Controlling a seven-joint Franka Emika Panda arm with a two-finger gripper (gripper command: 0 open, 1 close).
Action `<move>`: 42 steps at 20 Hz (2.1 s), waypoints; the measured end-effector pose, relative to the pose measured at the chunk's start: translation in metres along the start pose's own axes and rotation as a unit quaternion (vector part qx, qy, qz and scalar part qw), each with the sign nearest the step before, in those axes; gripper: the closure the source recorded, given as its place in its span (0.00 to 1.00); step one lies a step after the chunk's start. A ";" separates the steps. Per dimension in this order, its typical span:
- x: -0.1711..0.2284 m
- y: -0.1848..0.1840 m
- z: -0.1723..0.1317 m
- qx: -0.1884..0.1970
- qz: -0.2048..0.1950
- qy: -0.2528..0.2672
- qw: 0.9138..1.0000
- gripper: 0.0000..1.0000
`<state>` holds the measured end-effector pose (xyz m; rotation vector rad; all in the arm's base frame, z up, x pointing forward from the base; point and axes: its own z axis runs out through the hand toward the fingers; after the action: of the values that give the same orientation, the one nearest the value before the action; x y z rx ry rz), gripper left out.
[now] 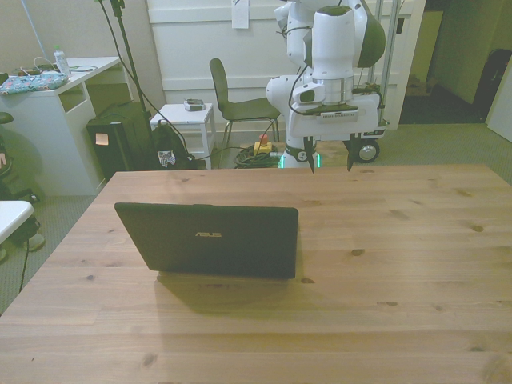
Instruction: Close the laptop
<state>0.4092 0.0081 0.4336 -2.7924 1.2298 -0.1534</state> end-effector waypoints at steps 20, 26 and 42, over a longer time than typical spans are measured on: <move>0.167 -0.019 -0.126 -0.016 0.019 0.168 0.985 0.00; 0.247 -0.026 -0.153 -0.015 0.055 0.192 0.980 0.00; 0.382 -0.050 -0.105 0.037 0.103 0.157 0.981 1.00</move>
<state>0.6887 -0.2445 0.5649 -2.6253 1.5346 -0.6309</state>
